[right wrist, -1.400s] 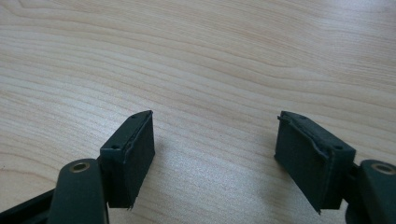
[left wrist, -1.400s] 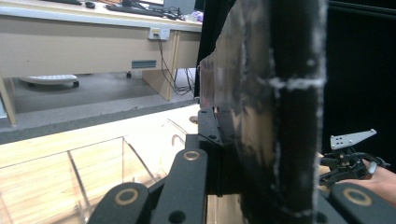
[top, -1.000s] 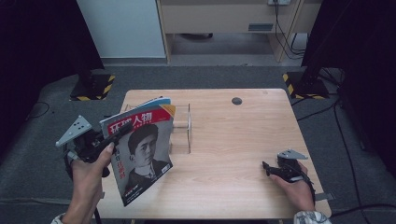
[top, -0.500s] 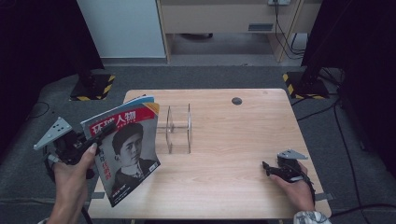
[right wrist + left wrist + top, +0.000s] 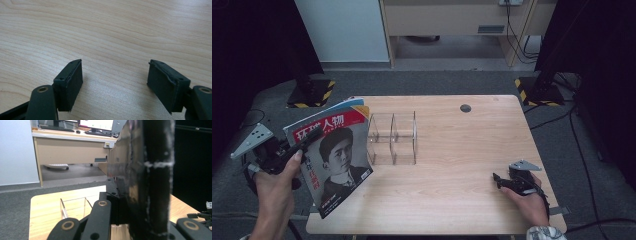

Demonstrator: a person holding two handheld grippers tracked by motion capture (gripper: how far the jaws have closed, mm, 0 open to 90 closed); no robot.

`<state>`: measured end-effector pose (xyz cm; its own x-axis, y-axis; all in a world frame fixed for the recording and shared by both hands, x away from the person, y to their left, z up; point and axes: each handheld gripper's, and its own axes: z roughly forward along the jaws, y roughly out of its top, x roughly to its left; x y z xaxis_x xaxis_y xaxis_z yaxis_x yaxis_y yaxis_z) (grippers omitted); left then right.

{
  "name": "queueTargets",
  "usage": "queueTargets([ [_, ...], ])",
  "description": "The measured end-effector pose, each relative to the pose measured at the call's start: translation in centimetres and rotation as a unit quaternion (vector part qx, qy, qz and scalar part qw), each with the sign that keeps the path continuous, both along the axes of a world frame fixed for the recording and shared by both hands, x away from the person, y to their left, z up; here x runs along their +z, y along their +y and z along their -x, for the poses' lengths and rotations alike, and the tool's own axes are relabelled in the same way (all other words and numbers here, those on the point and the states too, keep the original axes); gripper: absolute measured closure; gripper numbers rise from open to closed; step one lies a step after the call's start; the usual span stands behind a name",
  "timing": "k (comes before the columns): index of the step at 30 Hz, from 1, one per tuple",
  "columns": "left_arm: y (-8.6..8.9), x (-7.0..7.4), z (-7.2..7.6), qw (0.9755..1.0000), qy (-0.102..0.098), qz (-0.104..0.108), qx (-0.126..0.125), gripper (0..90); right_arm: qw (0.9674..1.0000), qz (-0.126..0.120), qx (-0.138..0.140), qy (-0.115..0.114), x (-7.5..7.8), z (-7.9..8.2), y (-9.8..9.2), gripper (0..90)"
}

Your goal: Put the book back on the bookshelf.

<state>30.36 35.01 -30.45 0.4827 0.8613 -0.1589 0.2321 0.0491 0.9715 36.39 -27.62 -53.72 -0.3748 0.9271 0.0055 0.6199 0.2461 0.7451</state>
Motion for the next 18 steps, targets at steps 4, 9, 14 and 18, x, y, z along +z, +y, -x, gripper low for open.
queueTargets([
  [4, -0.1, 0.4, -0.3, 1.0, -0.001, 0.001, 0.002, 86.8, 1.0, 0.0, 0.001, 0.0, 0.0, 0.0, 0.0, 28.2],
  [9, -0.1, 1.2, -0.6, 0.9999, -0.009, 0.001, 0.005, 86.7, 1.0, 0.001, 0.001, 0.0, 0.0, 0.0, 0.0, 28.3],
  [14, -0.1, 1.8, -0.8, 0.9999, -0.013, -0.002, 0.009, 86.7, 1.0, 0.001, 0.001, 0.0, 0.0, 0.0, 0.0, 28.3],
  [18, -0.1, 2.1, -0.9, 0.9999, -0.013, -0.006, 0.01, 86.7, 1.0, 0.0, 0.001, 0.0, 0.0, 0.0, 0.0, 28.3],
])
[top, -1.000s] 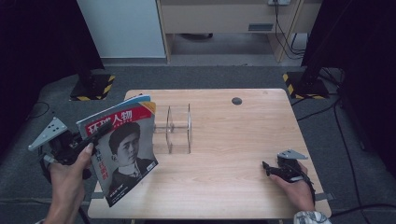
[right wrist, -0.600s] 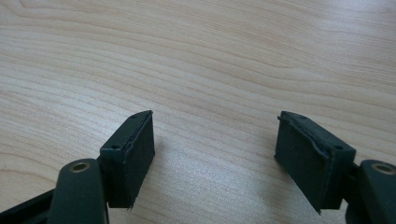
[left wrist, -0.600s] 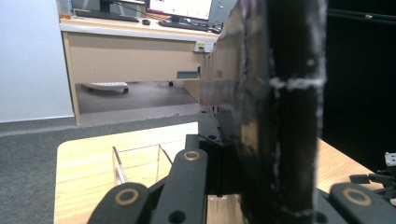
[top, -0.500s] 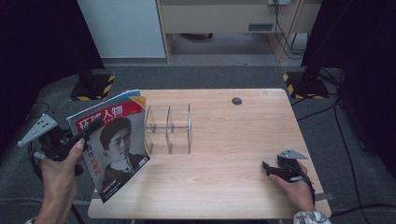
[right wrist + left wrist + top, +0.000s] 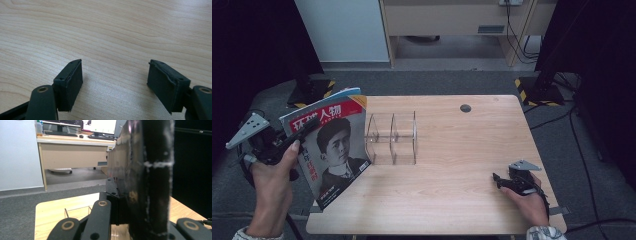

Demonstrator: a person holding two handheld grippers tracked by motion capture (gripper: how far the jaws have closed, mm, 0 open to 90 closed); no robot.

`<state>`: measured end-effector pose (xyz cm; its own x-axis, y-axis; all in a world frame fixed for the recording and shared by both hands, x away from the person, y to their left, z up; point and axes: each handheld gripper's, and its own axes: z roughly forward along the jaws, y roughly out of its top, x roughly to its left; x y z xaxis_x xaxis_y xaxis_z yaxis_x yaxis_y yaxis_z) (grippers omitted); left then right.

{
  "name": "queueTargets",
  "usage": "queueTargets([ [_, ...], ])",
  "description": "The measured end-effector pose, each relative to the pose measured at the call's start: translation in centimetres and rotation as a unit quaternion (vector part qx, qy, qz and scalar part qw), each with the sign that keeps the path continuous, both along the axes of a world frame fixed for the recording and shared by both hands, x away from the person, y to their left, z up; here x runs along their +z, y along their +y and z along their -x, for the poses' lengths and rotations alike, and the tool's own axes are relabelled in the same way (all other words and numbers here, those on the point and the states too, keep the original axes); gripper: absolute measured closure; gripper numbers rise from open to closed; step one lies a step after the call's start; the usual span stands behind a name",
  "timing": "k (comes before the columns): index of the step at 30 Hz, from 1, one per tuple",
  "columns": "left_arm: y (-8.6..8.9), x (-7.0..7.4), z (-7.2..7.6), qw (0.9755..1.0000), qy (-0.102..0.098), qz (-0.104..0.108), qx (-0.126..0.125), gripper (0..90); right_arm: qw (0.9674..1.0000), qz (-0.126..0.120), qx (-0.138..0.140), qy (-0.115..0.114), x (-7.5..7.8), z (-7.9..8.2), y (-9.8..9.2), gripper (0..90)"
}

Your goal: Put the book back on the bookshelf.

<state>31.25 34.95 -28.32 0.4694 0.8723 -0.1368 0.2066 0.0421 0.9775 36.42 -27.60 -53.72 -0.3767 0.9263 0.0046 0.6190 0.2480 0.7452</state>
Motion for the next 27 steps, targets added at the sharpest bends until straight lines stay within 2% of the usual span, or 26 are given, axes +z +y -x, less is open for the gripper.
queueTargets([
  [11, 0.9, 0.4, -1.3, 0.9995, 0.006, -0.008, 0.029, 86.7, 1.0, 0.0, 0.0, 0.0, 0.0, 0.0, 0.0, 28.3],
  [17, 1.4, 0.0, -2.6, 0.9992, -0.001, -0.006, 0.038, 86.8, 1.0, 0.0, 0.0, -0.001, 0.0, 0.0, 0.0, 28.3],
  [23, 1.7, -0.7, -3.8, 0.9984, -0.02, 0.005, 0.052, 86.7, 1.0, 0.0, 0.001, -0.001, 0.0, 0.0, 0.0, 28.3],
  [27, 1.5, -1.0, -4.5, 0.9968, -0.044, 0.003, 0.067, 86.7, 1.0, -0.001, -0.001, 0.0, 0.0, 0.1, 0.1, 28.2],
])
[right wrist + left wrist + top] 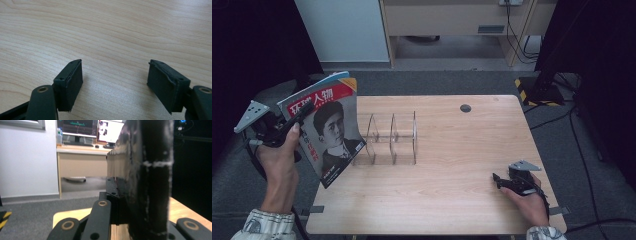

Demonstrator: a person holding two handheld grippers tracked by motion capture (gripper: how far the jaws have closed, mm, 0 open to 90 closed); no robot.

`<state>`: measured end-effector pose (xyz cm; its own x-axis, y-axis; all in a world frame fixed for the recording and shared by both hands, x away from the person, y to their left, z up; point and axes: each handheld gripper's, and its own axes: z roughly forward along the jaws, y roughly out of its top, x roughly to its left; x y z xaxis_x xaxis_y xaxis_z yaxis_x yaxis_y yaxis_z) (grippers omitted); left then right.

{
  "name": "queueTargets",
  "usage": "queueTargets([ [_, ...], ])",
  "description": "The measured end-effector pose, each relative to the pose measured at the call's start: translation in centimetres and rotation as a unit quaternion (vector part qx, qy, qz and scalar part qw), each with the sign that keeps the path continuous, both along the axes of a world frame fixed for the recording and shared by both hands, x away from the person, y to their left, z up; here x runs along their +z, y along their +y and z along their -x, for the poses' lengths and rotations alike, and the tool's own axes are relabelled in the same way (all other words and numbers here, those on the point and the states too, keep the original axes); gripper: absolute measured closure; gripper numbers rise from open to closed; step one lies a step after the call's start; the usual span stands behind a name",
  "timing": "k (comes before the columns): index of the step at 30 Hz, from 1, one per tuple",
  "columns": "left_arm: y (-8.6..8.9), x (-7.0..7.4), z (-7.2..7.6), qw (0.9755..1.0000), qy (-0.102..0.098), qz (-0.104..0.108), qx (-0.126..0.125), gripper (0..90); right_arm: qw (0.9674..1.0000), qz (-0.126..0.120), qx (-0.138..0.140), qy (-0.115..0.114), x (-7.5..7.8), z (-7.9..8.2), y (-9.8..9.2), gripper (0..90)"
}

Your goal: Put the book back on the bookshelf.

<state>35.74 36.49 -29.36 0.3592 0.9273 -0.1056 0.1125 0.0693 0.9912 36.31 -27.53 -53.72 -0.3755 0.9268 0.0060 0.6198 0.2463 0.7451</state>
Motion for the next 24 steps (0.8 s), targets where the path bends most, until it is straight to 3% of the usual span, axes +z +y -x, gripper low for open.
queueTargets([
  [9, -0.4, -0.9, -1.7, 0.9998, -0.017, 0.009, -0.001, 86.7, 1.0, 0.0, 0.001, 0.001, 0.0, 0.0, 0.1, 28.0],
  [24, -0.4, -1.7, -2.9, 0.9991, -0.031, 0.024, -0.014, 86.7, 1.0, 0.0, 0.002, 0.002, 0.0, 0.1, 0.1, 28.0],
])
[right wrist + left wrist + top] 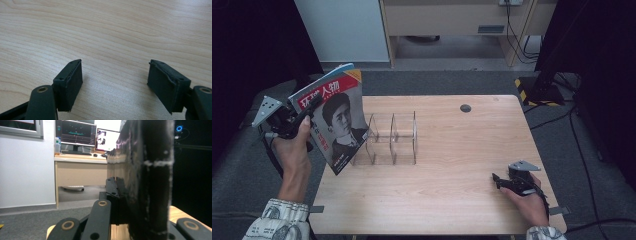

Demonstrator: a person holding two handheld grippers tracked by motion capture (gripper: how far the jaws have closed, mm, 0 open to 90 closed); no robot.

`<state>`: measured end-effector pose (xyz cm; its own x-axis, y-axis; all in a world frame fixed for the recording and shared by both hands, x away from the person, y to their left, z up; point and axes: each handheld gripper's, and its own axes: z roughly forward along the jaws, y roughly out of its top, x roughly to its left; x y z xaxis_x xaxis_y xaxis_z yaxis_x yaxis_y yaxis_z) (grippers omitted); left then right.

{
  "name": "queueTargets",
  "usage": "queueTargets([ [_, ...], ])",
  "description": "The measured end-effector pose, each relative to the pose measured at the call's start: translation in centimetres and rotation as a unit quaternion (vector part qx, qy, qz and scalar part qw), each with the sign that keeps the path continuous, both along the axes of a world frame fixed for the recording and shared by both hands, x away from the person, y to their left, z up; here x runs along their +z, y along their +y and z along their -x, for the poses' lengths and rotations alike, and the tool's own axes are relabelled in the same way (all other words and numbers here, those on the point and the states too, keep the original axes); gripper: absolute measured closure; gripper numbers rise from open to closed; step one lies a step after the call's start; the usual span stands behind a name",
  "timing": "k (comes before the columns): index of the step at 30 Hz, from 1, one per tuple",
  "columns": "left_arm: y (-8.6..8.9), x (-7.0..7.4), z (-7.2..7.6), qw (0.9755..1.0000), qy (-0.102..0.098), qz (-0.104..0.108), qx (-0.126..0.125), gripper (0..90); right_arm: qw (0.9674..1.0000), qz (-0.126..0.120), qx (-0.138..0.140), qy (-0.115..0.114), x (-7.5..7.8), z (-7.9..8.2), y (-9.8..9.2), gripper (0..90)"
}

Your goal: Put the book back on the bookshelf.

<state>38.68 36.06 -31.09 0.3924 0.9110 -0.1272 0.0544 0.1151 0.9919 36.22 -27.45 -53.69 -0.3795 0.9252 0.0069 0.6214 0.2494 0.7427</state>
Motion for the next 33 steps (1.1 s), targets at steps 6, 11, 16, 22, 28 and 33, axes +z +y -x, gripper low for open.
queueTargets([
  [6, 0.2, -0.4, -0.3, 1.0, -0.002, 0.001, 0.001, 86.7, 1.0, 0.0, -0.001, -0.002, 0.0, 0.0, 0.0, 28.0],
  [11, 0.0, -1.2, -0.6, 1.0, -0.004, 0.002, 0.003, 86.7, 1.0, 0.0, -0.001, -0.002, 0.0, 0.0, 0.0, 28.0],
  [16, -0.3, -1.5, -0.8, 0.9999, -0.009, -0.005, 0.002, 86.7, 1.0, 0.0, -0.001, -0.002, 0.0, 0.0, 0.1, 28.0],
  [22, -0.7, -2.3, -0.8, 0.9998, -0.019, -0.006, 0.005, 86.7, 1.0, 0.0, 0.0, -0.002, 0.0, 0.1, 0.1, 28.0],
  [28, -0.9, -3.0, -0.9, 0.9996, -0.025, -0.013, 0.004, 86.7, 1.0, 0.0, 0.001, -0.002, 0.0, 0.1, 0.1, 28.0],
  [33, -1.2, -3.7, -0.9, 0.9996, -0.027, -0.013, -0.001, 86.7, 1.0, 0.0, 0.001, -0.002, 0.0, 0.1, 0.1, 28.0],
])
